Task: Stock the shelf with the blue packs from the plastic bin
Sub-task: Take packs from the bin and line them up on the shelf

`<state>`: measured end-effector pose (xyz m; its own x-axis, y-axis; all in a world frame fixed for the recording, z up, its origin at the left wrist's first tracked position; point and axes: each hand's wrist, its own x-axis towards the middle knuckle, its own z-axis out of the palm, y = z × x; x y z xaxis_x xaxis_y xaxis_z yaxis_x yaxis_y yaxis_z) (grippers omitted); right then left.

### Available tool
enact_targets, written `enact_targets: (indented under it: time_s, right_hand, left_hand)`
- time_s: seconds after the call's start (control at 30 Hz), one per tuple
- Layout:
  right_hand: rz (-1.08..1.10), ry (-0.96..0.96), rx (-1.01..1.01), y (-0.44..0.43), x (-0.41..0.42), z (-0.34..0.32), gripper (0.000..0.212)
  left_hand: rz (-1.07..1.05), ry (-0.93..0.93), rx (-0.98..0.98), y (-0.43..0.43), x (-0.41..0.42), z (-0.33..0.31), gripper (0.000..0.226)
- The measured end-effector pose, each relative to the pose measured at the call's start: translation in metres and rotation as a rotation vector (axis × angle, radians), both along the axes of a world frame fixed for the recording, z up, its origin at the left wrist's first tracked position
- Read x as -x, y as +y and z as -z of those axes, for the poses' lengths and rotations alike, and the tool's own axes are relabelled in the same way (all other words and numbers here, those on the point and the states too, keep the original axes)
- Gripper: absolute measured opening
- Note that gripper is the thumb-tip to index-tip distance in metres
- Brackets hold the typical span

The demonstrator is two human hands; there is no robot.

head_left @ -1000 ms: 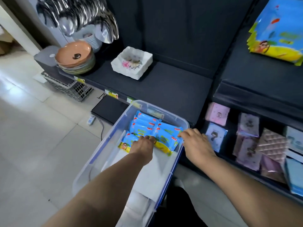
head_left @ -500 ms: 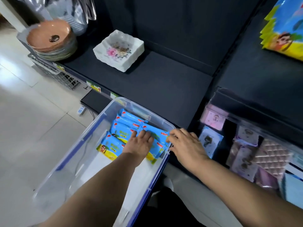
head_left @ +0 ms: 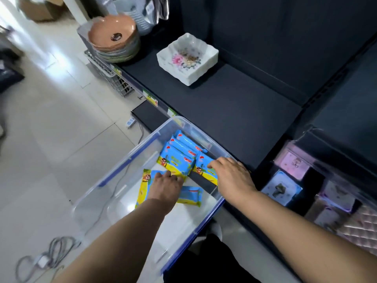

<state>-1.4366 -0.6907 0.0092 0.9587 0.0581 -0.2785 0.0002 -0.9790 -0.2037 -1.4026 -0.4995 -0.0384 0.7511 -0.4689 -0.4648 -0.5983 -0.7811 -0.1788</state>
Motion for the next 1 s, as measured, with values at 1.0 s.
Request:
enact_targets:
  time_s: [1.0]
  right_hand:
    - [0.356, 0.185, 0.121, 0.052, -0.028, -0.008, 0.043]
  left_hand:
    - [-0.575, 0.012, 0.309, 0.090, -0.009, -0.024, 0.021]
